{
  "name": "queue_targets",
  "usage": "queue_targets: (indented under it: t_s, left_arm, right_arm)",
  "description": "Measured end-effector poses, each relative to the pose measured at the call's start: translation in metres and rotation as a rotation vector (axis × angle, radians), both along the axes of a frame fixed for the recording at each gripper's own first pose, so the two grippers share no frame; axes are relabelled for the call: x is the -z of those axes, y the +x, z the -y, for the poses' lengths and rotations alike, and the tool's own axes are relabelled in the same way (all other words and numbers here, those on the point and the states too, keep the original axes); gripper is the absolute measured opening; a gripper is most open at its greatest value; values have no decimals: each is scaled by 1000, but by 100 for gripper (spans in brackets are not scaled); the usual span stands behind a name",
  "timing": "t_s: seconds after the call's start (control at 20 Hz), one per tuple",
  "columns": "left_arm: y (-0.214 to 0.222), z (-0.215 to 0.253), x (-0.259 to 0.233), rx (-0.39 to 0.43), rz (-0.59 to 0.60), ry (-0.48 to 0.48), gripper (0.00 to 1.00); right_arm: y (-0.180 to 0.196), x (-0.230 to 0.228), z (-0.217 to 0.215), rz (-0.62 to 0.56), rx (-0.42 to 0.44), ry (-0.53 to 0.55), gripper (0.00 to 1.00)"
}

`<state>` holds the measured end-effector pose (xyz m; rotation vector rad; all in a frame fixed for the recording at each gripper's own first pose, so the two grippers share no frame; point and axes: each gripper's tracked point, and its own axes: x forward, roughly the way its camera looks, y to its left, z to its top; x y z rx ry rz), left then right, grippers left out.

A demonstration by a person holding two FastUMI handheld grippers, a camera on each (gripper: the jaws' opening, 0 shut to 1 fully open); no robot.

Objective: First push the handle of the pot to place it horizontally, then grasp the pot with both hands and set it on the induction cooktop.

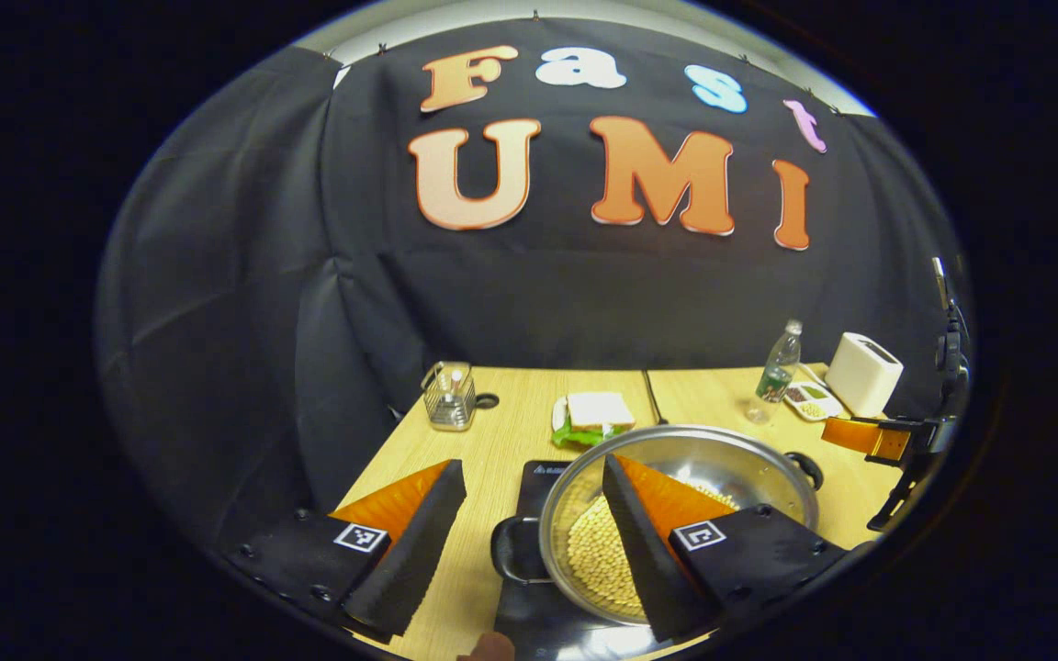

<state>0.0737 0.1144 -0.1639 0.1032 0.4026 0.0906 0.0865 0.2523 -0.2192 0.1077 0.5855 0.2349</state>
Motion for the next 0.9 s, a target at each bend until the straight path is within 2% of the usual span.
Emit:
queue_targets:
  t_s: [0.1,0.3,0.55,0.7,0.9]
  left_arm:
    - [2,24,-28,18,66,-11,98]
    - [-6,76,-78,46,163,-93,98]
    - [-21,119,-128,50,294,-90,97]
    - [-31,146,-144,54,326,-95,97]
    - [-43,196,-157,110,344,-127,97]
  right_arm:
    - [-5,-32,17,66,-1,-5,95]
    - [-12,-90,49,180,-6,-26,95]
    - [-26,-147,100,289,5,-37,95]
    - [-39,-176,127,340,10,-37,95]
    - [-54,-206,159,390,3,-52,95]
